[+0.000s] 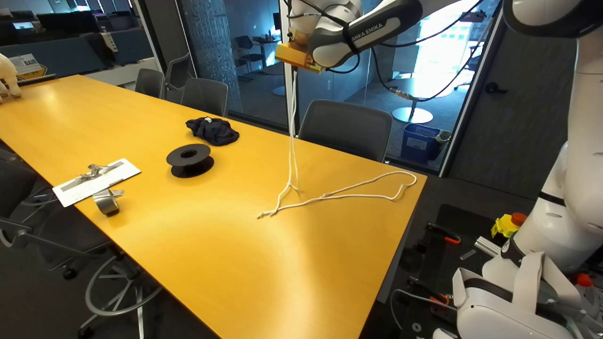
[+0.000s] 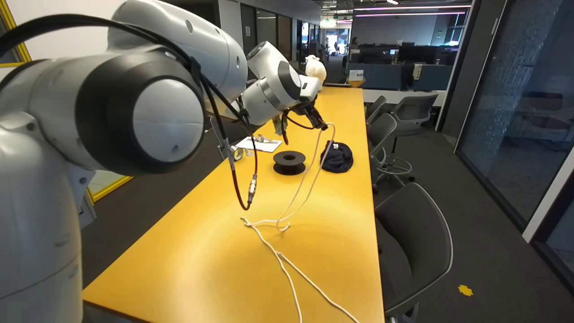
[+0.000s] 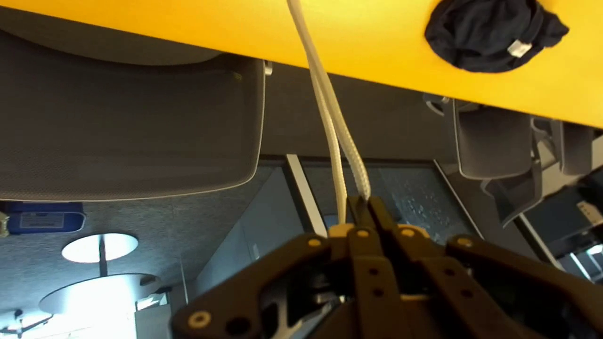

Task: Untangle the two ropes on the table.

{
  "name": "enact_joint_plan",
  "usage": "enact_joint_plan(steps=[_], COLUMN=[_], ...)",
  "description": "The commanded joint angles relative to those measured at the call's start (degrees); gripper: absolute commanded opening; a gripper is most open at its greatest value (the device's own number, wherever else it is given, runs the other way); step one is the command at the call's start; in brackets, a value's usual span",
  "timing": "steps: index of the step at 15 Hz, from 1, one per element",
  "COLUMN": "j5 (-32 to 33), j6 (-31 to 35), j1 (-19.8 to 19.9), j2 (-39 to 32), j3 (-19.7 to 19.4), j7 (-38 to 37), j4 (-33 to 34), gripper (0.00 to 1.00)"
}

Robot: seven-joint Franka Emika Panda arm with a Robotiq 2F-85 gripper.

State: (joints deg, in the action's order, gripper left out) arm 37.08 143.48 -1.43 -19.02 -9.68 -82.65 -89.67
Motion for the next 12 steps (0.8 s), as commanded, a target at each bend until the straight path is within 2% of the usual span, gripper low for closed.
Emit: enact_joint_plan(steps=[1,4,7,12], j5=[4.0,5.4,5.5,1.2], j6=[1.7,1.3,2.3,3.5], j1=[-1.3,-0.9,-0.1,3.7], j2=[-3.4,-4.4,-4.8,-4.9], j3=[-3.8,-4.9,-5.6,-4.1], j7=[-8.0,-10.4,-10.1,-2.8], j4=[4.8,4.8,2.0,-4.2], gripper=[0.01,0.01,0.01,0.01])
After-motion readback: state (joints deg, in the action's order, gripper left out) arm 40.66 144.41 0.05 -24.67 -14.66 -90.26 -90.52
